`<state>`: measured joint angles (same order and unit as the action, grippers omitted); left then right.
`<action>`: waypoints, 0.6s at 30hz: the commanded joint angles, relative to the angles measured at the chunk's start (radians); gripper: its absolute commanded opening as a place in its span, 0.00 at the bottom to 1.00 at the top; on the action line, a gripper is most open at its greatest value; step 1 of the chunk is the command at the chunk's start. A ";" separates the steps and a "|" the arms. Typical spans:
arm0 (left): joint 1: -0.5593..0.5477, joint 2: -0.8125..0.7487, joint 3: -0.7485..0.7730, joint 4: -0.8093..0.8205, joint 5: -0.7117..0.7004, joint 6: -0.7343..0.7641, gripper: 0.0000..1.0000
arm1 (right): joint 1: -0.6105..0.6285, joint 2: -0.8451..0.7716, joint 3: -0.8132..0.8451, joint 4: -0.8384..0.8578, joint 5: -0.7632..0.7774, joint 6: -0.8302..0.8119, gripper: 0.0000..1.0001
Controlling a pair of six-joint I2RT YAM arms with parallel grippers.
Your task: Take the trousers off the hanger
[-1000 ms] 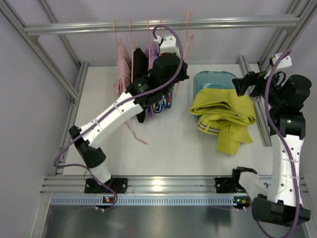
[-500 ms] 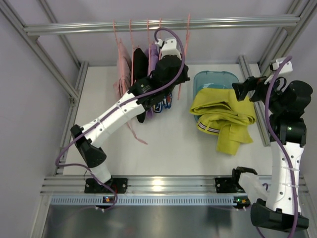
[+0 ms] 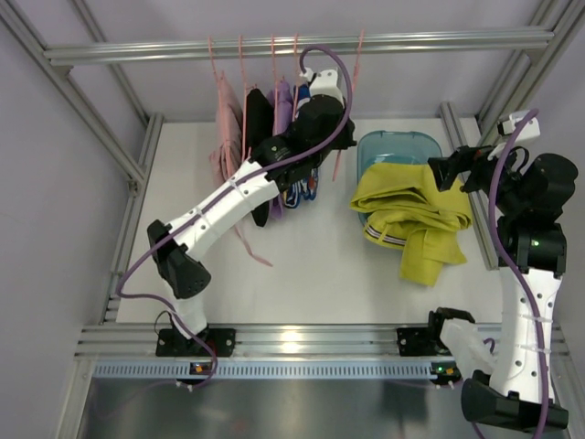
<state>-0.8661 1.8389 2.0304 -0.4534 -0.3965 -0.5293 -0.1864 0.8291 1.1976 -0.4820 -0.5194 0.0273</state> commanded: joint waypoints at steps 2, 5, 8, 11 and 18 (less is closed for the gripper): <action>0.007 -0.073 -0.090 0.002 0.067 -0.028 0.18 | -0.002 -0.002 0.033 0.010 0.004 -0.004 1.00; 0.006 -0.128 -0.122 0.005 0.088 -0.015 0.33 | -0.002 -0.001 0.037 0.014 0.002 0.003 0.99; 0.003 -0.184 -0.121 0.012 0.113 0.044 0.61 | -0.004 0.002 0.046 0.014 -0.001 0.011 1.00; 0.004 -0.237 -0.107 0.012 0.125 0.156 0.83 | -0.004 0.001 0.057 0.016 -0.007 0.020 0.99; 0.013 -0.401 -0.151 0.012 0.231 0.311 0.98 | -0.004 0.005 0.085 0.006 -0.030 0.037 0.99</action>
<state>-0.8616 1.5410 1.8935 -0.4774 -0.2333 -0.3302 -0.1864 0.8360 1.2282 -0.4934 -0.5259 0.0456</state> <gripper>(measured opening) 0.984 0.993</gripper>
